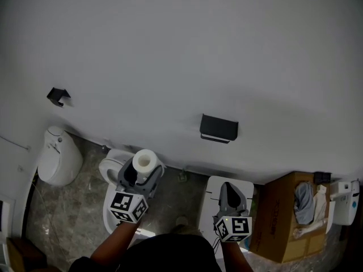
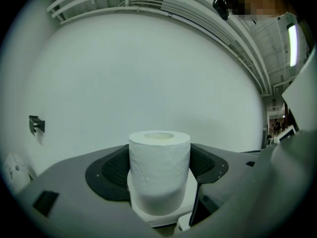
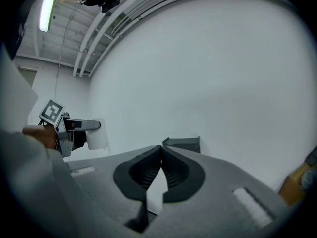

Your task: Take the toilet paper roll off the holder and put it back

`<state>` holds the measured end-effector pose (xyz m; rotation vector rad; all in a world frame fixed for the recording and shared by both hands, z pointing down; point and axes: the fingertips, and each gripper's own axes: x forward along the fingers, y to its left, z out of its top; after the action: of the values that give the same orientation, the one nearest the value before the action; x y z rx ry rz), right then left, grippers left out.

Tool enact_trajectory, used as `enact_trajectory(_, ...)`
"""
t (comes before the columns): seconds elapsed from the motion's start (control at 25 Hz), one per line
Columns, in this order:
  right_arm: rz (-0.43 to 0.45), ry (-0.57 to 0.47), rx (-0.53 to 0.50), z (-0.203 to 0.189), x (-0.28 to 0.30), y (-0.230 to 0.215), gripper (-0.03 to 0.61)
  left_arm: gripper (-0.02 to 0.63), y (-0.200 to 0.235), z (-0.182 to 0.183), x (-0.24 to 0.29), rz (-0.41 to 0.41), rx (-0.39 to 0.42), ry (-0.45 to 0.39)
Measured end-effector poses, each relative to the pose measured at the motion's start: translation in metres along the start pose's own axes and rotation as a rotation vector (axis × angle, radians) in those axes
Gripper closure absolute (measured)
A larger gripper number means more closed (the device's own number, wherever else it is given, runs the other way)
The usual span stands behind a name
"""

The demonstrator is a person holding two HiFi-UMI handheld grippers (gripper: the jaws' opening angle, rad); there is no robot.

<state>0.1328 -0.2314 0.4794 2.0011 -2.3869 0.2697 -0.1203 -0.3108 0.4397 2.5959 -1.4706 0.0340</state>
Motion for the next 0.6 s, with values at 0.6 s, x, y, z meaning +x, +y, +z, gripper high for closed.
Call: enact_trajectory(0.6, -0.008, 0.054, -0.014, -0.003, 0.021, -0.006, 0.578, 0.249, -0.062, 0.049, 0.139, -0.201, 0.049, -0.082)
